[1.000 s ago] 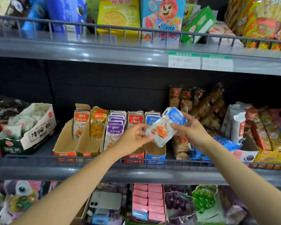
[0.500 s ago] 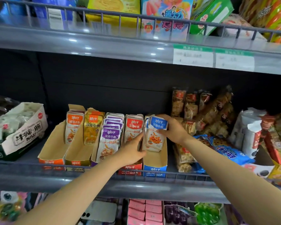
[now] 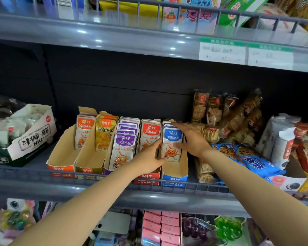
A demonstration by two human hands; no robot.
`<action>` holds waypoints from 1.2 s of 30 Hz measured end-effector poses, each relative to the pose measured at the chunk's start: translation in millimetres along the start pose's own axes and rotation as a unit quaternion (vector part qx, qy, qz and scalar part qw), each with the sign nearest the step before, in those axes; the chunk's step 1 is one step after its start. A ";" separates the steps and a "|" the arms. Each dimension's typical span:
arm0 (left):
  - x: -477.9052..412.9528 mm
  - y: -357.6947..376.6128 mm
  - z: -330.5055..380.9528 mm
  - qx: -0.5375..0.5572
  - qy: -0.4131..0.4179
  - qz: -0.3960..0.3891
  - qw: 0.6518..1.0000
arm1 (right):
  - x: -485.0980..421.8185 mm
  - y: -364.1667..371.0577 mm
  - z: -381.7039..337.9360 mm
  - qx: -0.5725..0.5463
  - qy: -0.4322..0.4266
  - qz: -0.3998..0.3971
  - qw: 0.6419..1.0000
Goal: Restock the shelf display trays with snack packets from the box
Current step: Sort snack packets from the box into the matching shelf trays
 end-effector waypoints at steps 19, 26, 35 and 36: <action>170.8 -7.9 -25.7 -0.173 0.063 0.072 0.980 | 172.6 25.0 -102.9 -0.212 -0.035 -0.056 0.975; 269.5 50.6 -124.5 -0.155 -0.048 -0.014 0.987 | 275.2 152.4 -112.4 -0.243 0.032 -0.193 0.950; 327.7 116.4 -225.4 -0.128 -0.177 -0.143 0.965 | 351.6 287.6 -104.2 -0.255 0.176 -0.349 0.884; 329.5 123.4 -232.6 -0.126 -0.178 -0.158 0.963 | 356.6 301.6 -99.4 -0.257 0.202 -0.361 0.873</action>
Point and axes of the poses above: each hand's wrist, its own x-axis away from the middle knuckle, its own y-axis out of the palm, z = x × y, the point moved 7 cm from there along -x, towards the middle knuckle, and after that the axes turned 4 degrees about y, right-handed, at the moved point
